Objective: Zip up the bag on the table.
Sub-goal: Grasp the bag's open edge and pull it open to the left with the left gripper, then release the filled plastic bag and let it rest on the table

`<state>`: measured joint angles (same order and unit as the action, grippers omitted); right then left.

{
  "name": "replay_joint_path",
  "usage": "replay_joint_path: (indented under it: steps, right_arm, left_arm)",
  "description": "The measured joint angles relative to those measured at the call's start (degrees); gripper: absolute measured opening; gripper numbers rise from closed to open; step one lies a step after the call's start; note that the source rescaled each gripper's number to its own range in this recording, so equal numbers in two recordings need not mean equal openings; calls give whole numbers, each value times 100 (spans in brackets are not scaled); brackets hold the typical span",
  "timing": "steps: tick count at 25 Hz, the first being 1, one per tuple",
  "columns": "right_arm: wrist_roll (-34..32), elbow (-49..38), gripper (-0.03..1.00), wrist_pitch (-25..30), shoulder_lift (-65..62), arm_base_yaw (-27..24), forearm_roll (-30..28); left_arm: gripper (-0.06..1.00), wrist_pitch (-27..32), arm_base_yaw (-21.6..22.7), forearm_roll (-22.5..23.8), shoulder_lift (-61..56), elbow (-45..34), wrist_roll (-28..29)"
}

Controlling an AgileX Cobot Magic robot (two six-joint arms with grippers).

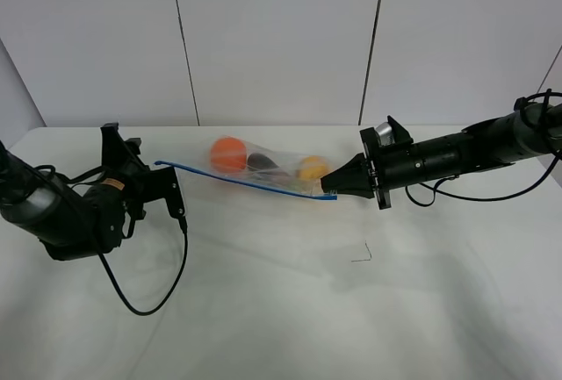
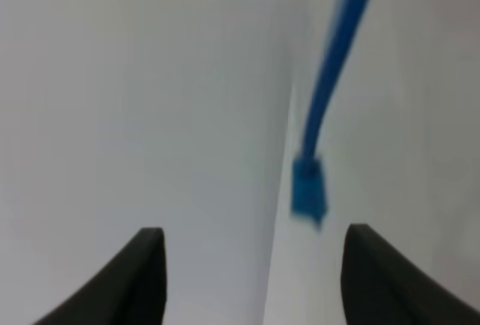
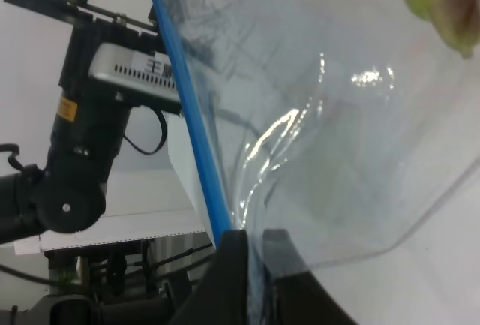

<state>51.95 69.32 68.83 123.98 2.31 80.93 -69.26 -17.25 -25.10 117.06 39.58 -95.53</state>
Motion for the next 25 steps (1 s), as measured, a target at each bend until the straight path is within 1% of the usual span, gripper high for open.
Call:
replay_joint_path:
  steps: [11, 13, 14, 15, 18, 19, 20, 21, 22, 25]
  right_arm:
    - [-21, 0, 0, 0, 0, 0, 0]
    - [-21, 0, 0, 0, 0, 0, 0]
    - [-21, 0, 0, 0, 0, 0, 0]
    - [-21, 0, 0, 0, 0, 0, 0]
    - [-21, 0, 0, 0, 0, 0, 0]
    - [-21, 0, 0, 0, 0, 0, 0]
    - [-21, 0, 0, 0, 0, 0, 0]
    - [-21, 0, 0, 0, 0, 0, 0]
    - [-21, 0, 0, 0, 0, 0, 0]
    - [-21, 0, 0, 0, 0, 0, 0]
  left_arm:
    - [71, 0, 488, -5, 0, 0, 28]
    - [71, 0, 587, -5, 0, 0, 446]
    - [71, 0, 592, -5, 0, 0, 806]
    - [71, 0, 592, -5, -5, 0, 1319]
    - [71, 0, 592, -138, -118, -5, 3059]
    - [71, 0, 592, -138, -118, -5, 3059]
    - [71, 0, 592, -374, -321, -5, 4031]
    - [71, 0, 592, -527, -420, -5, 4476]
    - [71, 0, 592, -701, -532, -5, 4862]
    - [71, -16, 592, -1208, -773, -6, 5677]
